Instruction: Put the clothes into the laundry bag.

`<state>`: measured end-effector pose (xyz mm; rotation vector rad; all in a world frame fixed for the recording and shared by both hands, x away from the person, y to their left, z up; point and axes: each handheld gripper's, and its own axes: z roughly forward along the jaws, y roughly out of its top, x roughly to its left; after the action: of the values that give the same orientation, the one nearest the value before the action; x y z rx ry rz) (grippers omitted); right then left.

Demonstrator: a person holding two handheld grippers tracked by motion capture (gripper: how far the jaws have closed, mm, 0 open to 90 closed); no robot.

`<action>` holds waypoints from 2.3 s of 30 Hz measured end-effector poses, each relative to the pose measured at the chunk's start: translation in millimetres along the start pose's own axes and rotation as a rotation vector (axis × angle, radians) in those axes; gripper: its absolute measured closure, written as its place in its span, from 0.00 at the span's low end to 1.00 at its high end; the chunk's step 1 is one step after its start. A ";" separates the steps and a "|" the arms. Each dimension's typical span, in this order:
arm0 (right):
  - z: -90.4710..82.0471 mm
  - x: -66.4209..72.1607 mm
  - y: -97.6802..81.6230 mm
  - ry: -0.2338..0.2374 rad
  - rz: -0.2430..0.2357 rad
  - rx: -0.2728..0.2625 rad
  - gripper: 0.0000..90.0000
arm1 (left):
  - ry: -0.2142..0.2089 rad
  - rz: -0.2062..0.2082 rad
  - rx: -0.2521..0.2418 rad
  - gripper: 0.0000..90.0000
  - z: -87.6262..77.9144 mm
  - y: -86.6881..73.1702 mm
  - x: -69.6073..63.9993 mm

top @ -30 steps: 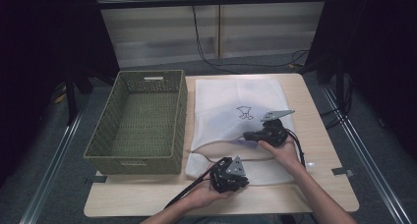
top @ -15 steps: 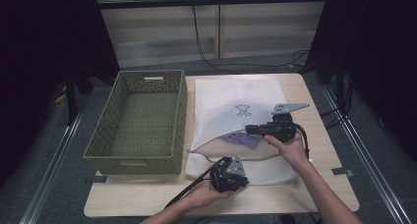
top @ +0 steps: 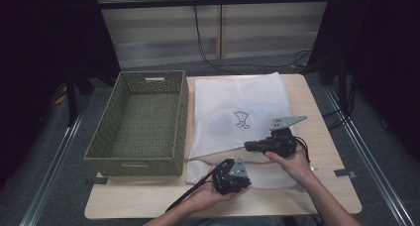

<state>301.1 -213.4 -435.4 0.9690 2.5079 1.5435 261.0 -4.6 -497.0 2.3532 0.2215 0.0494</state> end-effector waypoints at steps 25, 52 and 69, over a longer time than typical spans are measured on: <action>28.2 -23.9 -52.0 -0.128 0.043 0.197 1.00 | -0.002 -0.011 -0.029 0.94 1.7 -2.3 0.9; 3.3 -15.0 -47.9 -0.107 0.106 -0.046 0.67 | -0.010 -0.095 -0.095 0.72 -13.7 1.8 5.3; -30.2 -2.9 -33.4 -0.177 0.099 -0.173 0.35 | 0.122 -0.177 -0.219 0.28 -91.8 -1.5 16.9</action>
<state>276.8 -249.2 -448.4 1.1614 2.1997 1.5911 268.0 63.2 -433.2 2.1068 0.4602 0.1255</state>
